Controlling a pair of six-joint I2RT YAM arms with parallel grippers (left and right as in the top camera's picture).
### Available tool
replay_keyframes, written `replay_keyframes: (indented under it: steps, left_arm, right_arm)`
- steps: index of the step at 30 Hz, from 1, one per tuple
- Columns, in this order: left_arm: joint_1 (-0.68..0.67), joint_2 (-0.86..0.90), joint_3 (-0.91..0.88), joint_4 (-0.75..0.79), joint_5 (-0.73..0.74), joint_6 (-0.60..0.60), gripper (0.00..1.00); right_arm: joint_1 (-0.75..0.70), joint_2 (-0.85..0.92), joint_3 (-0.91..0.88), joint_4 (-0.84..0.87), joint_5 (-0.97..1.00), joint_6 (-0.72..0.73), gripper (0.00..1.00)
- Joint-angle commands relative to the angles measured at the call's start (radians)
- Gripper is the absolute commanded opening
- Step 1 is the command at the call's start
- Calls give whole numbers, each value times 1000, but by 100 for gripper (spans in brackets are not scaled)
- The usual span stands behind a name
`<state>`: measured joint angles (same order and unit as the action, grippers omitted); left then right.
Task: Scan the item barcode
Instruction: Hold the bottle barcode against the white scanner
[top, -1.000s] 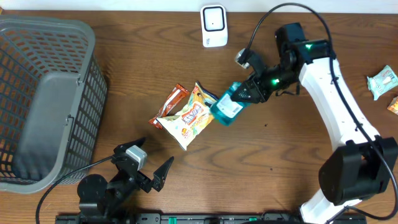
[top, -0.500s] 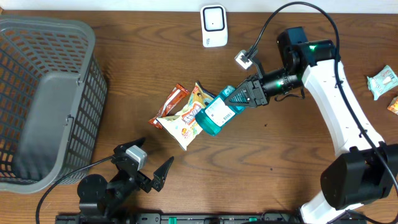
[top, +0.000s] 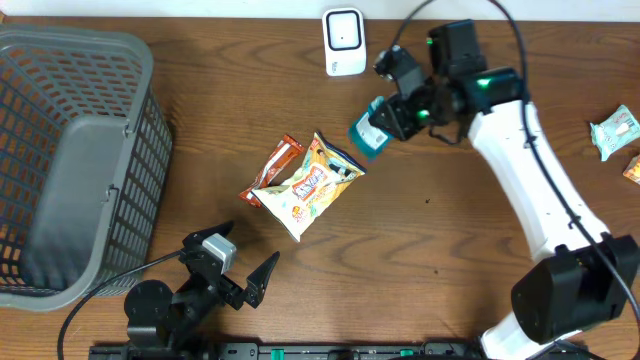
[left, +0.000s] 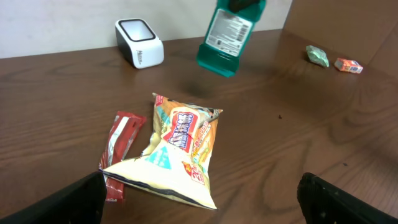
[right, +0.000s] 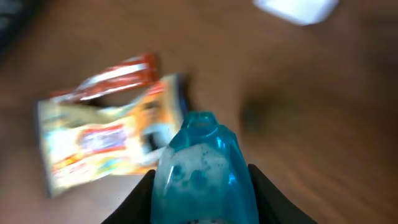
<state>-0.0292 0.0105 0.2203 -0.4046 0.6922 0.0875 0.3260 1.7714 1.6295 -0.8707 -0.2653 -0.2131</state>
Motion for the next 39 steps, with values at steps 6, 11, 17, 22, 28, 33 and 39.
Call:
replay_keyframes:
  steps: [6, 11, 17, 22, 28, 33, 39]
  left_arm:
    - [-3, -5, -1, 0, -1, 17, 98]
    - [-3, -5, -1, 0, 0, 17, 98]
    - [-3, -5, -1, 0, -1, 17, 98]
    - [-3, -5, -1, 0, -1, 17, 98]
    - [-3, -5, -1, 0, 0, 17, 98]
    - [-3, -5, -1, 0, -1, 17, 98]
    - [-3, -5, -1, 0, 0, 17, 98]
  right_arm:
    - [169, -3, 30, 233, 687, 81, 15]
    - [200, 72, 30, 394, 818, 68, 14]
    - [219, 194, 32, 709, 985, -75, 17]
    - [253, 322, 49, 964, 1066, -248, 16]
    - [272, 523, 145, 1228, 1130, -518, 15]
    - [275, 694, 342, 1258, 1151, -678, 13]
    - [281, 856, 582, 1272, 1203, -840, 13]
